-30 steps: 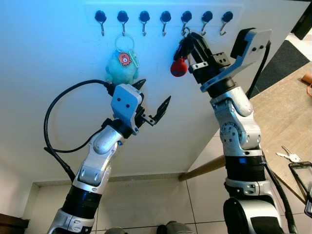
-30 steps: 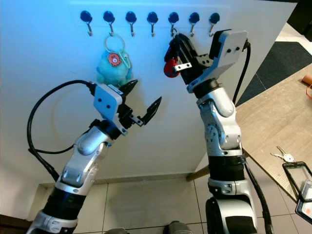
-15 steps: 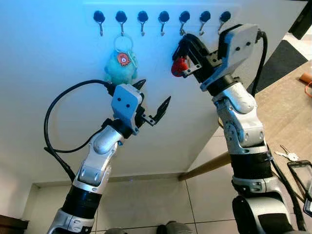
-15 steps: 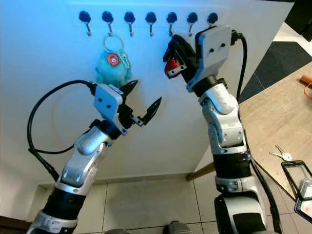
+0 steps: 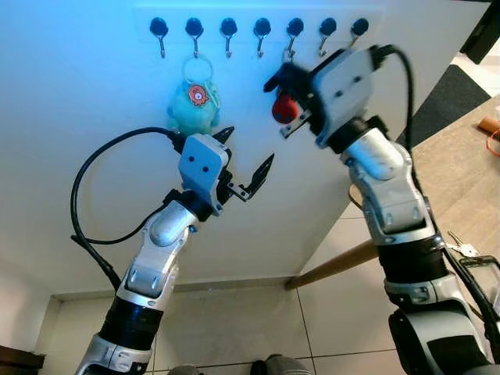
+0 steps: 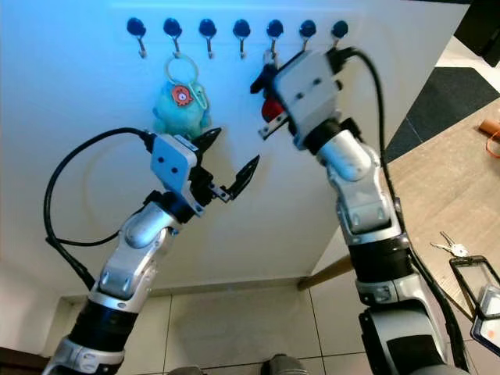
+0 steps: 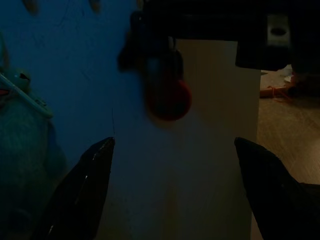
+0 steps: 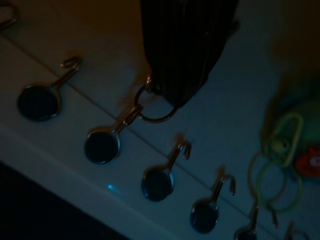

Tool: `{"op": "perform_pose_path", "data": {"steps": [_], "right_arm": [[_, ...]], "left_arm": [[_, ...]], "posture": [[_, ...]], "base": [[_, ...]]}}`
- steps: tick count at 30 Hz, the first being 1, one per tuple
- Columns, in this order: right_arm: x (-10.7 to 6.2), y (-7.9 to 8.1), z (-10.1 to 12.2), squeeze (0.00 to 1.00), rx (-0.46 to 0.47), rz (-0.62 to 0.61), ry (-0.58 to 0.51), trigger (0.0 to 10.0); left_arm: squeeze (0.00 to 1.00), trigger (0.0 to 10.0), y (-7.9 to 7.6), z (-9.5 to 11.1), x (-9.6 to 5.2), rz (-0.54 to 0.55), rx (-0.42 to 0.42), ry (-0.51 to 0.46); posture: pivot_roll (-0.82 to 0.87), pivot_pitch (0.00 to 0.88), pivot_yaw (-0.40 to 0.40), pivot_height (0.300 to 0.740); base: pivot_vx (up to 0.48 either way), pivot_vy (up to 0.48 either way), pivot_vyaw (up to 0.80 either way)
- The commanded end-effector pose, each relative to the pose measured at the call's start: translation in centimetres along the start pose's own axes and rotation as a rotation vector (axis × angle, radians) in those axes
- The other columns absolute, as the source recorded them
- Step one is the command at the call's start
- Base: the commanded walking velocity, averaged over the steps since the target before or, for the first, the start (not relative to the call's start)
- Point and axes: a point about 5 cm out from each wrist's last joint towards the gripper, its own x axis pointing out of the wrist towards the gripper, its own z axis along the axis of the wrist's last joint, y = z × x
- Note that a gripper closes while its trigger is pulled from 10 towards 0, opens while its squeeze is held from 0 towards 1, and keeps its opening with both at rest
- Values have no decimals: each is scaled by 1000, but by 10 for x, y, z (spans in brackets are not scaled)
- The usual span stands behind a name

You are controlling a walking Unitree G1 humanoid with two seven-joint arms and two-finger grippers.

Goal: Hang keys on a hook

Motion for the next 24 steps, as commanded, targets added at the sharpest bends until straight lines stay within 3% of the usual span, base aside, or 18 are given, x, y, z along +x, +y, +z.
{"op": "perform_pose_path", "data": {"steps": [1,9,24], "right_arm": [[0,18,-15,0,-46,114,85,10000],[-5,15,-23,0,-116,108,126,10000],[-7,6,-24,0,-107,53,123,10000]], "left_arm": [[0,10000,-4,2,2,-13,4,-7],[0,10000,-4,4,3,-10,7,-16],[0,10000,-5,21,8,-2,-57,-109]], "posture": [[50,86,-58,740],[51,94,-60,740],[50,98,-58,740]], "base": [[0,0,0],[0,0,0],[0,0,0]]}}
